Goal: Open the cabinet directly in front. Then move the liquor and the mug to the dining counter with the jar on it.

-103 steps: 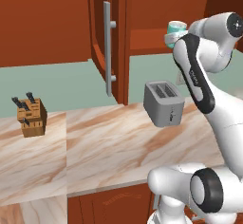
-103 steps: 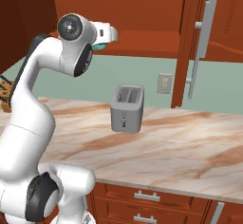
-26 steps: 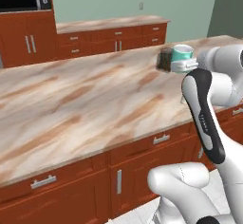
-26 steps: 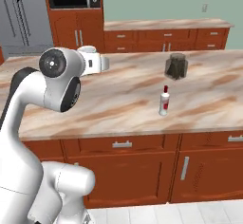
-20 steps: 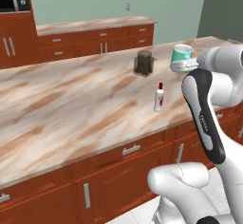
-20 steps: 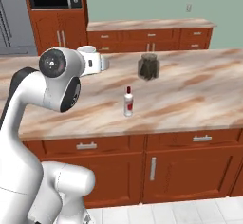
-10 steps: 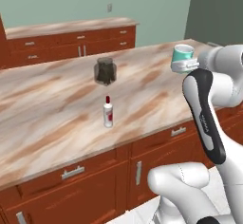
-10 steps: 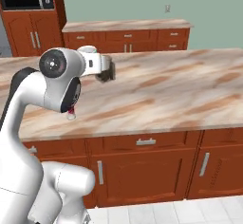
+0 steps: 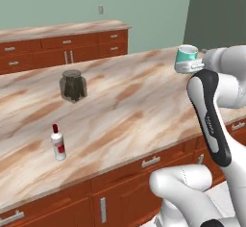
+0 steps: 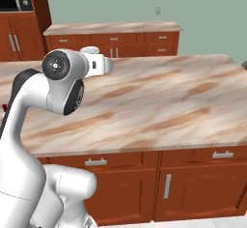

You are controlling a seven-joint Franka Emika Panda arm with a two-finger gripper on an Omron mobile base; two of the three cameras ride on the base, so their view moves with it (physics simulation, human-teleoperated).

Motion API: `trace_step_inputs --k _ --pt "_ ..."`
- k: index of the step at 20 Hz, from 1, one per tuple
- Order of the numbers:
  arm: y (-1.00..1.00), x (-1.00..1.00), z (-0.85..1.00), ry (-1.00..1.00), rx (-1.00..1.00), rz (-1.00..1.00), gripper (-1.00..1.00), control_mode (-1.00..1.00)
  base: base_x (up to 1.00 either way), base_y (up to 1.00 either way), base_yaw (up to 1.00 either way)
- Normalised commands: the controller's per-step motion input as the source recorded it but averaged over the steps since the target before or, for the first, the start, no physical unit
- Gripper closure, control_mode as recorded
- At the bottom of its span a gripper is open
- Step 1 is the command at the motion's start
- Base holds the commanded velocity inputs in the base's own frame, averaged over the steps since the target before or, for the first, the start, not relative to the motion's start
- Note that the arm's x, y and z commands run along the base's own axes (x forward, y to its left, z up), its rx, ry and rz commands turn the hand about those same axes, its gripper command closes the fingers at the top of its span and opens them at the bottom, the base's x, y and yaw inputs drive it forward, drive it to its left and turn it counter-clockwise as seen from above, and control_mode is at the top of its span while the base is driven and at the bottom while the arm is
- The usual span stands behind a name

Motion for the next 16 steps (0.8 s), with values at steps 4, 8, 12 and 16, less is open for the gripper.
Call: trace_step_inputs --k 4,8,12,16 --pt "0.00 0.00 0.00 0.00 0.00 0.00 1.00 1.00 0.91 -0.22 0.00" --pt "0.00 0.00 0.00 0.00 0.00 0.00 1.00 1.00 0.44 -0.02 0.05" --pt "0.00 0.01 -0.26 0.07 0.00 0.23 1.00 -1.00 0.02 0.00 0.05" --pt "0.37 0.29 -0.72 0.24 -0.02 0.46 1.00 -1.00 0.00 0.00 0.00"
